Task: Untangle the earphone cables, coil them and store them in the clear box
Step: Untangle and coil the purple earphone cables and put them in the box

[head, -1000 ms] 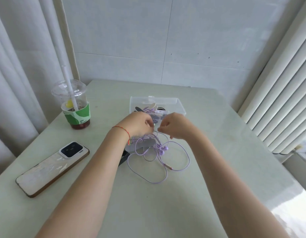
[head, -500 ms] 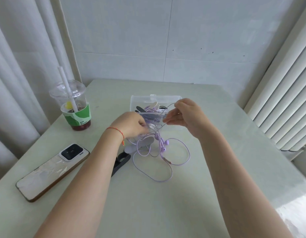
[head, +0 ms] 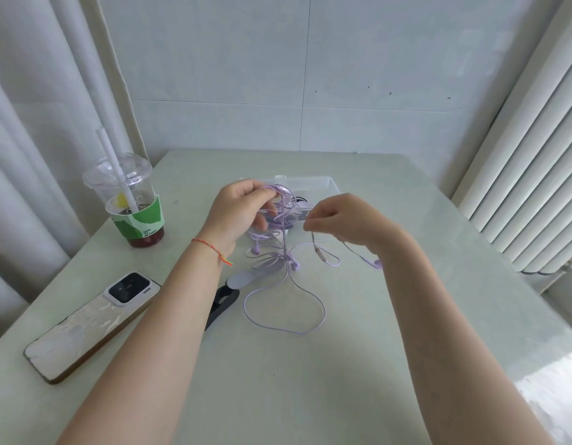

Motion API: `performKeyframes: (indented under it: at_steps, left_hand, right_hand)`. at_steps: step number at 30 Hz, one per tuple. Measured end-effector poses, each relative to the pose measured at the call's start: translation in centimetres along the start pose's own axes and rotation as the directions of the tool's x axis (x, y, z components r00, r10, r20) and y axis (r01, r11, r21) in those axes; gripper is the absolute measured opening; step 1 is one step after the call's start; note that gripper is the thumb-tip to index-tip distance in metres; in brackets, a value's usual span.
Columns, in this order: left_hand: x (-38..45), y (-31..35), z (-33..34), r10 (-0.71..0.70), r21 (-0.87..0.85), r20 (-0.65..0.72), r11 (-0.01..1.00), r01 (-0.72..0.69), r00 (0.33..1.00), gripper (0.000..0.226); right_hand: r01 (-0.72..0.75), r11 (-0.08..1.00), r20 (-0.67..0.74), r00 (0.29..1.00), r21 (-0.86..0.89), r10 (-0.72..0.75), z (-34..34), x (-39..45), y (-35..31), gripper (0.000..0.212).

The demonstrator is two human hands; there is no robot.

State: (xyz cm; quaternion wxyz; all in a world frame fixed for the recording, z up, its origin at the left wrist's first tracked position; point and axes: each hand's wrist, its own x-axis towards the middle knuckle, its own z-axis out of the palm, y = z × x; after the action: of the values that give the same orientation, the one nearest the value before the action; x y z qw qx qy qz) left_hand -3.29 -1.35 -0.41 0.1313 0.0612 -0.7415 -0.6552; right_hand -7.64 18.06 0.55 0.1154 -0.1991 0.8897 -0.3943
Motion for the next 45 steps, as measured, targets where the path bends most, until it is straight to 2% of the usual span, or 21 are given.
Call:
performKeyframes:
  at_steps: [2, 6, 8, 15, 19, 21, 24, 28, 34, 38, 42, 45]
  left_hand:
    - [0.1, -0.1, -0.3, -0.018, 0.013, -0.01, 1.0, 0.018, 1.0, 0.016]
    - [0.3, -0.5, -0.9, -0.062, 0.066, 0.009, 0.996, 0.061, 0.998, 0.01]
    - [0.4, -0.7, -1.0, -0.069, 0.069, 0.016, 0.995, 0.068, 0.997, 0.011]
    - [0.4, -0.6, -1.0, -0.089, 0.02, 0.029, 0.996, 0.089, 0.996, 0.015]
    - [0.2, -0.4, -0.7, -0.082, 0.027, 0.049, 0.996, 0.081, 0.995, 0.014]
    - [0.0, -0.3, -0.4, -0.075, 0.025, 0.068, 0.997, 0.073, 0.995, 0.015]
    - [-0.3, -0.1, 0.1, -0.064, 0.019, 0.107, 0.998, 0.062, 0.992, 0.017]
    - [-0.6, 0.2, 0.5, -0.052, 0.025, 0.15, 0.998, 0.049, 0.987, 0.016]
    - [-0.8, 0.4, 0.8, -0.059, 0.034, 0.174, 0.998, 0.054, 0.983, 0.014]
    - [-0.6, 0.0, 0.9, -0.019, 0.056, 0.161, 0.998, 0.01, 0.987, 0.026]
    - [-0.4, -0.2, 0.9, 0.018, -0.001, 0.118, 1.0, -0.018, 0.993, 0.025]
    - [-0.2, 0.0, 0.5, 0.085, -0.037, 0.059, 0.996, -0.083, 0.995, 0.038]
  right_hand:
    - [-0.009, 1.0, -0.08, 0.997, 0.027, 0.011, -0.4, 0.1, 0.2, 0.009]
    - [0.007, 0.928, -0.138, 0.989, 0.373, 0.047, -1.4, 0.2, 0.4, 0.011]
    - [0.013, 0.909, -0.153, 0.987, 0.417, 0.056, -1.5, -0.1, 0.2, 0.009]
    - [-0.033, 0.966, -0.114, 0.991, 0.257, 0.064, -1.9, -0.5, 0.2, 0.02]
    - [-0.004, 0.998, -0.082, 0.997, 0.062, 0.009, -1.8, -1.2, -0.3, 0.016]
    - [0.059, 0.991, -0.088, 0.995, 0.122, -0.048, -1.5, -1.1, -0.7, 0.013]
    - [0.122, 0.969, -0.125, 0.987, 0.215, -0.097, -0.8, -0.4, -0.9, 0.02]
    - [0.181, 0.96, -0.141, 0.978, 0.212, -0.153, -0.1, -0.1, -1.1, 0.017]
    - [0.196, 0.965, -0.135, 0.976, 0.177, -0.173, 0.3, -0.3, -1.2, 0.007]
    - [0.213, 0.964, -0.153, 0.97, 0.16, -0.189, 0.3, -0.3, -1.3, 0.005]
    - [0.169, 0.97, -0.158, 0.977, 0.172, -0.142, 0.0, -0.4, -1.3, 0.007]
    - [0.105, 0.98, -0.196, 0.978, 0.171, -0.071, -0.3, -0.1, -1.0, 0.008]
